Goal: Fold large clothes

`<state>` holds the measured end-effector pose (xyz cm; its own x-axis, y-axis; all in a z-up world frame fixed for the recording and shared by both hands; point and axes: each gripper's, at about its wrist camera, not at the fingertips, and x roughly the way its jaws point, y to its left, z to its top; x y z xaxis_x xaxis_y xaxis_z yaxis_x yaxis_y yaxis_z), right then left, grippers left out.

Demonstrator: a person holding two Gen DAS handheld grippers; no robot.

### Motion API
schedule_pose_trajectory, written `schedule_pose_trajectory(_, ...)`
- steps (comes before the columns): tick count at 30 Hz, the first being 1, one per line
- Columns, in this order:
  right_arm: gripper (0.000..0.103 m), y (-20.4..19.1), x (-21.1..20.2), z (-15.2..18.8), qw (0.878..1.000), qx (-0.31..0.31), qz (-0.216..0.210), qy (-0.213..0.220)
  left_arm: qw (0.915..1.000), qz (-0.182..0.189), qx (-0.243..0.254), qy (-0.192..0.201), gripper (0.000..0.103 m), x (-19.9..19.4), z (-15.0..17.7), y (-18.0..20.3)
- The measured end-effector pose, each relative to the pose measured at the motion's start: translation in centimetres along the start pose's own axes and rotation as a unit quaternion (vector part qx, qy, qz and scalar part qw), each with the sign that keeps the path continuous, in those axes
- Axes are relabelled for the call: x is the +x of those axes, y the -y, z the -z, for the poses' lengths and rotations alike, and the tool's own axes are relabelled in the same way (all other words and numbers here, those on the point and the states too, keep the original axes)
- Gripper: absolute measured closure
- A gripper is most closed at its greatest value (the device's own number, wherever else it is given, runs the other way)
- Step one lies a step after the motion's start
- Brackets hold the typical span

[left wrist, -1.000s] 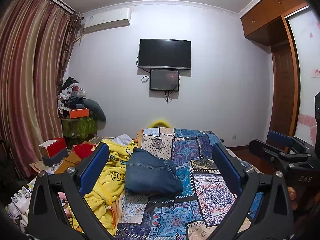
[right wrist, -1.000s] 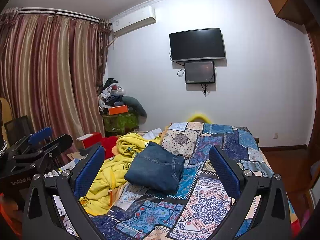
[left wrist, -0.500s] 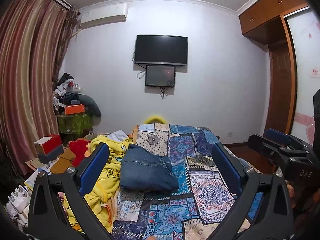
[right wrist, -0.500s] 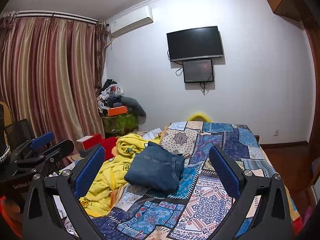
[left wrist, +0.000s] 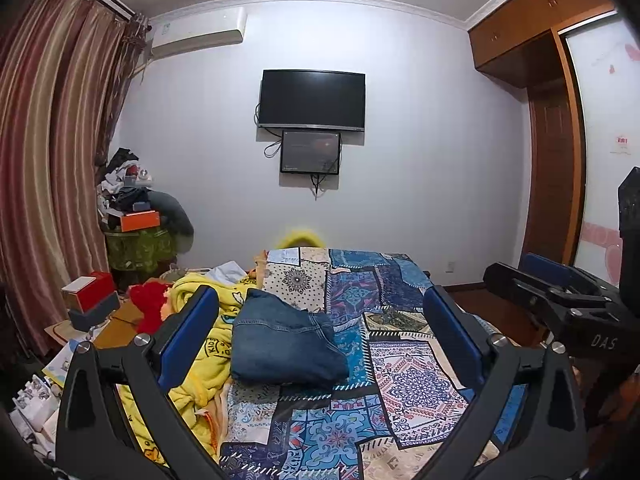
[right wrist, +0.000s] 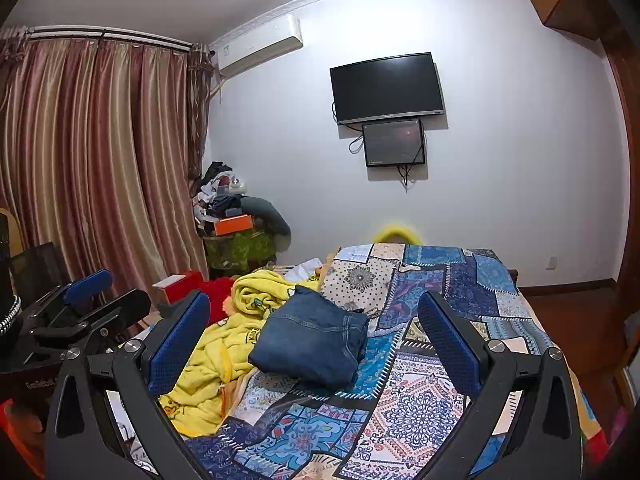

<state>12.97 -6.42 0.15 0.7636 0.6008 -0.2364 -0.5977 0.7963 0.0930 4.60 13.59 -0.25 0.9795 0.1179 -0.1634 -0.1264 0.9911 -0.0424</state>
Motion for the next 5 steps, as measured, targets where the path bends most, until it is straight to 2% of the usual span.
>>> schedule_pose_trajectory(5,0.0,0.02,0.06,0.06,1.0,0.003,0.0,-0.001,1.0,-0.002,0.002,0.0,0.0,-0.03,0.05,0.17)
